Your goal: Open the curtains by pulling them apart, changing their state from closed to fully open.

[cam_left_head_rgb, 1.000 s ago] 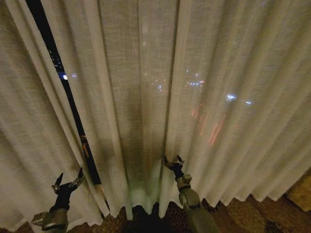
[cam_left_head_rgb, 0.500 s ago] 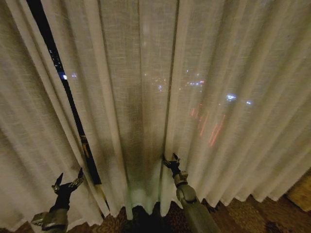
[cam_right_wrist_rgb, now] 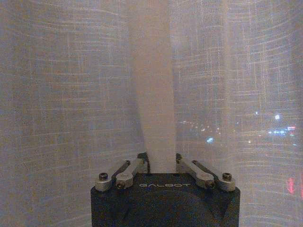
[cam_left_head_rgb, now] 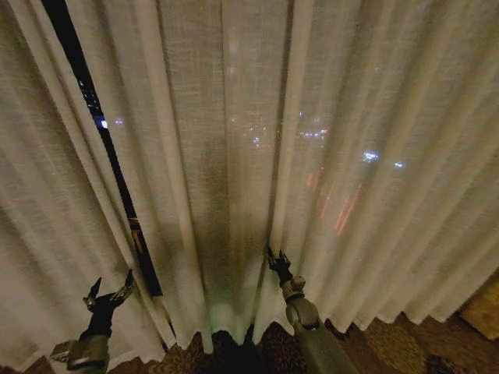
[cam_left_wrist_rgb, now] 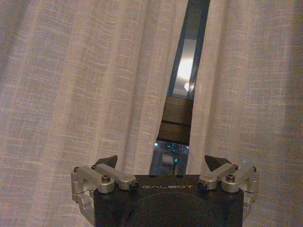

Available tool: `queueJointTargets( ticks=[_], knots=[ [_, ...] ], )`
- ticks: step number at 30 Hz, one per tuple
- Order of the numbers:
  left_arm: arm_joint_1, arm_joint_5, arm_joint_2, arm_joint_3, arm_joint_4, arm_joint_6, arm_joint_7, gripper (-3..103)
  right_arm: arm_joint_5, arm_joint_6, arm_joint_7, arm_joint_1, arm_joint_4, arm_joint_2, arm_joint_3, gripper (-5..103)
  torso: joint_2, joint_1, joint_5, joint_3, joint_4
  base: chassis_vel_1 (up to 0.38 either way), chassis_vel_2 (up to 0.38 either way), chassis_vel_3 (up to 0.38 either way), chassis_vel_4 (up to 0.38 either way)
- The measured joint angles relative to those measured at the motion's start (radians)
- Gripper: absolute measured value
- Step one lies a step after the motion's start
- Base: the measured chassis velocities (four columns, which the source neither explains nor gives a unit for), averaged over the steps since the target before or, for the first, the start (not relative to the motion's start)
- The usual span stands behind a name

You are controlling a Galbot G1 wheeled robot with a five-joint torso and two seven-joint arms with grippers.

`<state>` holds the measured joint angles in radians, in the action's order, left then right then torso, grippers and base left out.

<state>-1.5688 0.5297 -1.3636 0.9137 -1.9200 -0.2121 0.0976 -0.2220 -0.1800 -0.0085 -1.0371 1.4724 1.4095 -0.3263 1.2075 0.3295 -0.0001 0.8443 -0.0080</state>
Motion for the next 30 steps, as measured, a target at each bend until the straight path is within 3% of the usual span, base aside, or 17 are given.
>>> queueJointTargets(
  ticks=[3,7,30],
  knots=[
    [0.000,0.000,0.000,0.000,0.000,0.000,0.000,100,-0.012,-0.001,-0.005,0.000,-0.001,0.007,0.000,3,0.000,0.000,0.0001,0.000,0.0000,0.000,0.000,0.000,0.000],
    [0.000,0.000,0.000,0.000,0.000,0.000,0.000,100,-0.017,-0.002,-0.023,-0.001,-0.005,0.009,-0.008,1,0.000,0.000,0.0000,0.000,0.0000,0.000,0.000,0.000,0.000],
    [0.000,0.000,0.000,0.000,0.000,0.000,0.000,100,-0.061,-0.006,-0.078,-0.005,-0.016,-0.009,-0.033,0,0.000,0.000,-0.0001,0.000,0.0001,-0.035,-0.033,0.034,0.036]
  ],
)
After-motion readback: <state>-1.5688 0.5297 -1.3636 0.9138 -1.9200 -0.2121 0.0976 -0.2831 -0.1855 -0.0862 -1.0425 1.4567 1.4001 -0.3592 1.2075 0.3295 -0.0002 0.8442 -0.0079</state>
